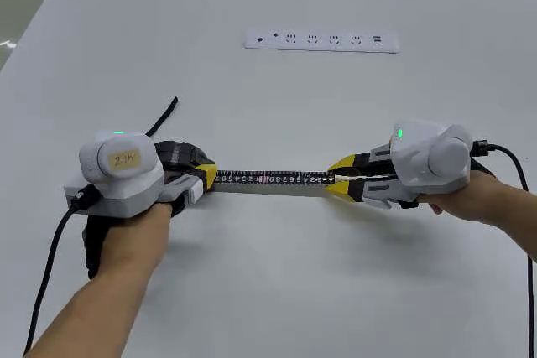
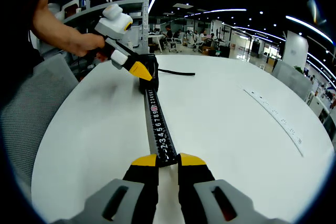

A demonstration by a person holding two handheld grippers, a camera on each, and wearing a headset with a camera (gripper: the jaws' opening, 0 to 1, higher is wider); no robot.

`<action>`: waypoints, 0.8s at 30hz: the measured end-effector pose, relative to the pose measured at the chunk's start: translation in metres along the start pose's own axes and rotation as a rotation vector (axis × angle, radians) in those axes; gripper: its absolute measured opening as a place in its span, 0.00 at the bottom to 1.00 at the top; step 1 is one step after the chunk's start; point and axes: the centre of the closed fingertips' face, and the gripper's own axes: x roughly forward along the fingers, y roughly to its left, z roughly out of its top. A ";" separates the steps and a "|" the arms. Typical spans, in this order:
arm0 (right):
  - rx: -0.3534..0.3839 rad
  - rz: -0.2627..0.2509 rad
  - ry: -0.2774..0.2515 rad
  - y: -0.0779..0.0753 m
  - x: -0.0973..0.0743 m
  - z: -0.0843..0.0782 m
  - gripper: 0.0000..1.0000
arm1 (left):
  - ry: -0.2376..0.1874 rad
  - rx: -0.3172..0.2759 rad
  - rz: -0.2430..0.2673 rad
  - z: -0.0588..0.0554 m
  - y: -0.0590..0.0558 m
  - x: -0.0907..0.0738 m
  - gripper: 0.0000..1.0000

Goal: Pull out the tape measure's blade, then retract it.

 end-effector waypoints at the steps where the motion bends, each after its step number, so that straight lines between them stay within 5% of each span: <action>1: -0.001 0.000 0.000 0.000 0.001 0.000 0.12 | 0.000 -0.001 0.000 0.000 0.000 0.000 0.57; 24: 0.008 0.023 -0.023 0.007 0.031 0.017 0.12 | 0.003 -0.007 -0.005 0.000 0.000 0.000 0.57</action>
